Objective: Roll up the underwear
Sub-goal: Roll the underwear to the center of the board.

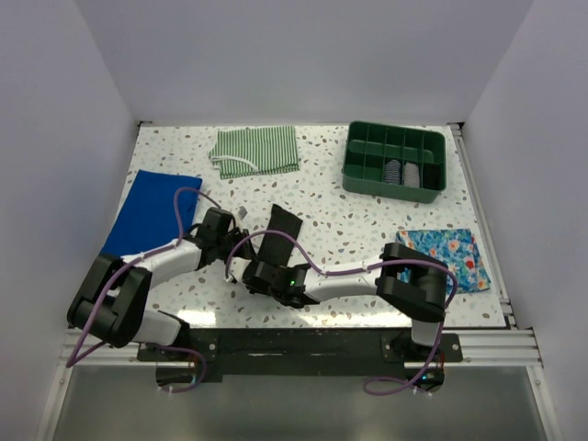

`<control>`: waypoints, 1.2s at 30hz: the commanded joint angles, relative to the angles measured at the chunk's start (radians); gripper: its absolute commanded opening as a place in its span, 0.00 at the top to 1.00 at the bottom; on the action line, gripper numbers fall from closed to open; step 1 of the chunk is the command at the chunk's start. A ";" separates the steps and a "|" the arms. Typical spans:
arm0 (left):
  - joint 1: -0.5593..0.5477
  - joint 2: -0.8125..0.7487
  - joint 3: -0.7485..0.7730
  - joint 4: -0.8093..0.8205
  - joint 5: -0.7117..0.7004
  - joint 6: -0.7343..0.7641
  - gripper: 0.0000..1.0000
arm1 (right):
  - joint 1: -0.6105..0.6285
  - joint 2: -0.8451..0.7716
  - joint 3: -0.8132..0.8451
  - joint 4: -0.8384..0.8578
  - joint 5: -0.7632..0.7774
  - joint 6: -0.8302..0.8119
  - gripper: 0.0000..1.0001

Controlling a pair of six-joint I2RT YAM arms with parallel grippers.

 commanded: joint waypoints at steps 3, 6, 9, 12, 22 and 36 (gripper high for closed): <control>-0.002 0.046 -0.020 -0.083 -0.049 0.059 1.00 | -0.028 0.041 -0.039 -0.040 -0.070 0.005 0.78; -0.002 0.049 -0.015 -0.083 -0.050 0.059 1.00 | -0.029 0.045 -0.040 -0.047 -0.096 0.008 0.91; -0.002 0.052 -0.015 -0.082 -0.052 0.059 1.00 | -0.028 0.044 -0.040 -0.053 -0.118 0.016 1.00; -0.002 0.049 -0.013 -0.080 -0.057 0.057 1.00 | -0.029 0.038 -0.031 -0.071 -0.160 0.031 1.00; 0.005 -0.008 -0.007 -0.077 -0.080 0.042 0.96 | -0.086 -0.008 0.013 -0.117 -0.389 0.129 1.00; 0.019 -0.137 0.008 -0.090 -0.153 0.019 0.72 | -0.184 -0.036 0.012 -0.120 -0.573 0.183 1.00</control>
